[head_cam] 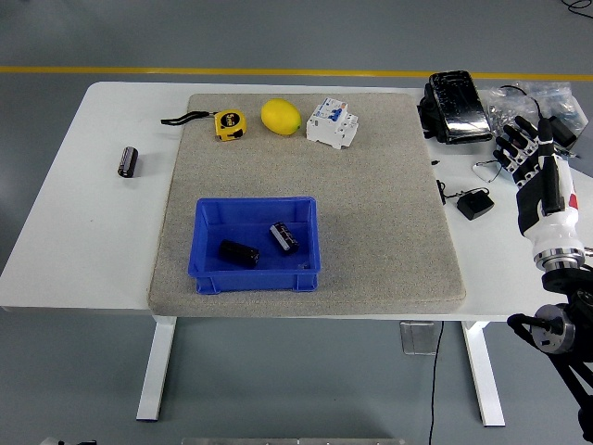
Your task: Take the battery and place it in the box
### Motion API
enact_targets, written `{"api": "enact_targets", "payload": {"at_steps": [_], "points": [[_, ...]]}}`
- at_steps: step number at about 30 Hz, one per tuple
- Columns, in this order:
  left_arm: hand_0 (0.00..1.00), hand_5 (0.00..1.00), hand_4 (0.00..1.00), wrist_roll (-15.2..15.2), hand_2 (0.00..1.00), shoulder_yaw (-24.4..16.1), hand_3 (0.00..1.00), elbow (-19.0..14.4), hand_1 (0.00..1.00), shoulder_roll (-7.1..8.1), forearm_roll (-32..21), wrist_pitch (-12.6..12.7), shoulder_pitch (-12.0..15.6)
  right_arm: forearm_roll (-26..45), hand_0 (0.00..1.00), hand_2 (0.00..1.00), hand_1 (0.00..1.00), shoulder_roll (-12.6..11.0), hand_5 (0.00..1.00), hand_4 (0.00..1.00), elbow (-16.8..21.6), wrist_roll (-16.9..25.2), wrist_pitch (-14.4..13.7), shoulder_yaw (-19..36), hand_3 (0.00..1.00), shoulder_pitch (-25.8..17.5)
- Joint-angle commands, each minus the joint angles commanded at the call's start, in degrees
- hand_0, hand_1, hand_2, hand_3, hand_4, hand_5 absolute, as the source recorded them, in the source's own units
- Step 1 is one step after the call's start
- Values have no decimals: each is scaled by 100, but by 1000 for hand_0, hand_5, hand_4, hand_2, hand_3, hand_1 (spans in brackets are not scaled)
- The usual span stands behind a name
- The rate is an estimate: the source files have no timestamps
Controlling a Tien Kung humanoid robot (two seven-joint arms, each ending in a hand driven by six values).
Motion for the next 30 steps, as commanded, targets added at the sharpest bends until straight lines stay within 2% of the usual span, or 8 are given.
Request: {"api": "enact_targets", "payload": {"at_steps": [4, 8, 17, 30], "points": [[710, 480, 614, 39, 743, -94, 599, -13, 683, 26, 203, -50, 19, -420, 774, 763, 737, 111, 838, 998, 166, -201, 180, 141, 770, -191], [710, 480, 614, 63, 743, -143, 599, -27, 683, 49, 324, -76, 35, -780, 774, 763, 737, 249, 838, 998, 267, -315, 221, 184, 770, -333], [706, 478, 612, 112, 745, -262, 598, -50, 682, 92, 580, -130, 46, -1138, 775, 770, 743, 381, 839, 998, 263, -506, 109, 210, 786, -302], [707, 477, 610, -65, 743, 110, 598, -13, 684, 46, -102, -47, 35, -1409, 797, 777, 751, 396, 837, 998, 167, -669, 143, 298, 792, -156]]}}
